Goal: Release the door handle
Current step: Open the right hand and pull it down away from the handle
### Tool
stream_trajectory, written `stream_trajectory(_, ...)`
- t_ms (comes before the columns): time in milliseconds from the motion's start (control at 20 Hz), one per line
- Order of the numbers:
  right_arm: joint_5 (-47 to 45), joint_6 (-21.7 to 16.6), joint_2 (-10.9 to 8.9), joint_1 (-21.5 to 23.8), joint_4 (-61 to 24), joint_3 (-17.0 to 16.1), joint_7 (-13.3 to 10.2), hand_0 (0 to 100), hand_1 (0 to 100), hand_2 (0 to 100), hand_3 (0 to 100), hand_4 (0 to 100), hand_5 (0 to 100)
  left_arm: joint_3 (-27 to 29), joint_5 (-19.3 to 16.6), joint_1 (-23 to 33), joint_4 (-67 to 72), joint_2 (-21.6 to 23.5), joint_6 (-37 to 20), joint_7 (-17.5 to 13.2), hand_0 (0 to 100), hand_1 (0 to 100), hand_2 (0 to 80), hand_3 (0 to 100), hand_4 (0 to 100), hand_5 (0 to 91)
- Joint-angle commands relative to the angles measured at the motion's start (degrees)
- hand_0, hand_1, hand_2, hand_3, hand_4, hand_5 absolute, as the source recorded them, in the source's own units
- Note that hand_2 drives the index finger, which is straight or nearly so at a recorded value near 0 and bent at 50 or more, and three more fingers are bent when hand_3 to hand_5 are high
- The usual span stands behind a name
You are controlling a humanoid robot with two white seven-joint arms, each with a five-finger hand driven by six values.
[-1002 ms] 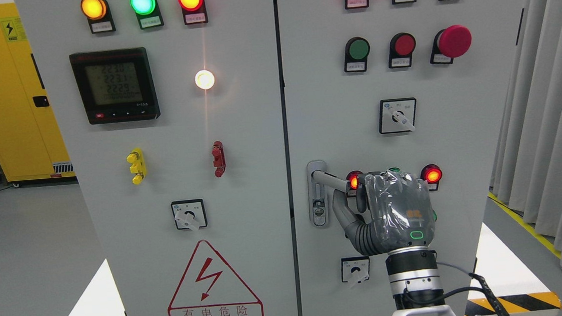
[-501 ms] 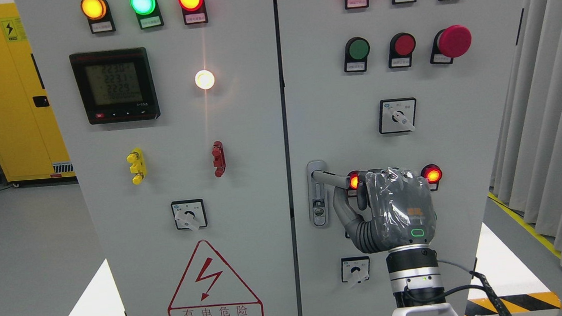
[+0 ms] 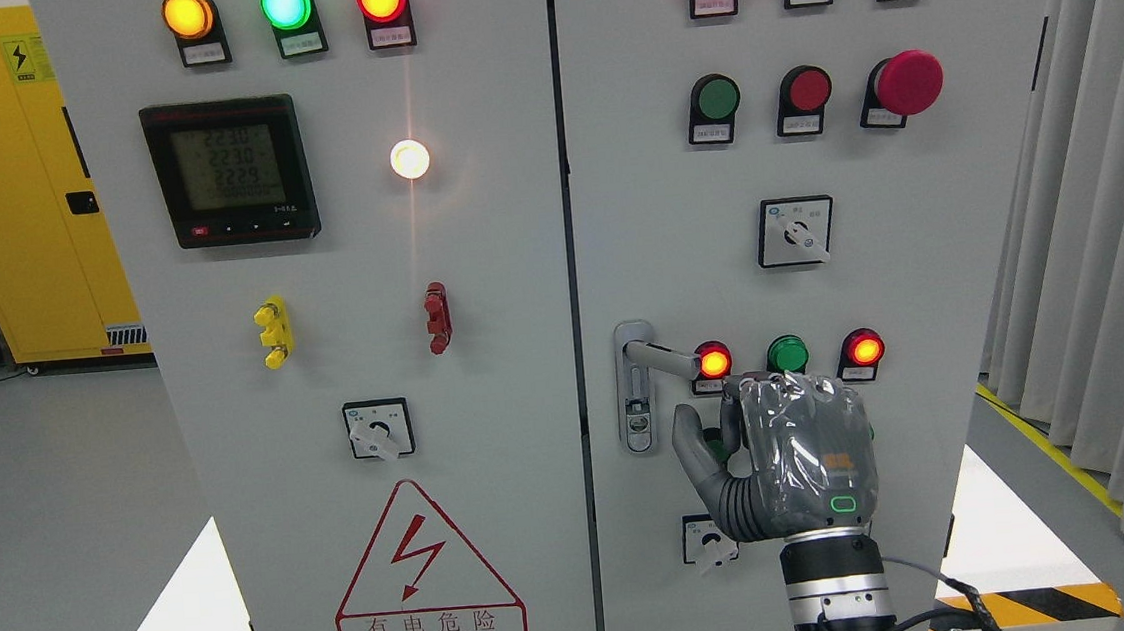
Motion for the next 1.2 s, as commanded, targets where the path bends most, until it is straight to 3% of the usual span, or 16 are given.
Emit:
stream_trajectory(0,-4.4,-2.7,-3.54,6.5,-2.9,-0.9,-2.8,56,37,70,100,91,86,0.0,0.0,0.0,0.0,0.0,0.0,0.0,12,56,0.0,0,0,0.0)
stream_trajectory(150,-7.3,-5.3,-6.62,9.9,-4.3,-3.1,-4.5,57,33,42,64,65,56,0.0,0.0,0.0,0.0,0.0,0.0,0.0,12,56,0.0,0,0,0.0)
stream_trajectory(200,-8.3,-7.0,-7.23,11.2,-4.7,-4.5,-5.4,58,31,26,44,48,43,0.0,0.0,0.0,0.0,0.0,0.0,0.0,12,56,0.0,0,0,0.0)
stream_trajectory(251,-9.6,-9.0,-7.85,12.4,-5.0,-6.0,-6.1,58,31,25,43,46,41,0.0,0.0,0.0,0.0,0.0,0.0,0.0,12,56,0.0,0,0,0.0)
stream_trajectory(301,-11.3,-11.6,-8.12,13.1,-5.0,-7.4,-6.5,58,30,14,29,33,29,0.0,0.0,0.0,0.0,0.0,0.0,0.0,12,56,0.0,0,0,0.0)
stream_trajectory(401,-14.7,-17.2,-8.21,13.9,-5.0,-10.5,-6.6,58,29,2,13,14,11,0.0,0.0,0.0,0.0,0.0,0.0,0.0,12,56,0.0,0,0,0.0)
stream_trajectory(501,-17.0,-19.5,-8.12,13.8,-5.0,-12.6,-6.7,58,27,0,2,1,0,0.0,0.0,0.0,0.0,0.0,0.0,0.0,12,56,0.0,0,0,0.0)
stream_trajectory(752,-21.8,-19.7,-7.59,11.4,-6.1,-13.2,-6.6,59,23,0,0,0,0,-0.1,0.0,0.0,0.0,0.0,0.0,0.0,12,56,0.0,0,0,0.0)
stream_trajectory(1153,-24.8,-19.9,-7.59,11.5,-8.0,-13.0,-7.2,58,20,0,0,0,0,0.0,0.0,0.0,0.0,0.0,0.0,0.0,12,56,0.0,0,0,0.0)
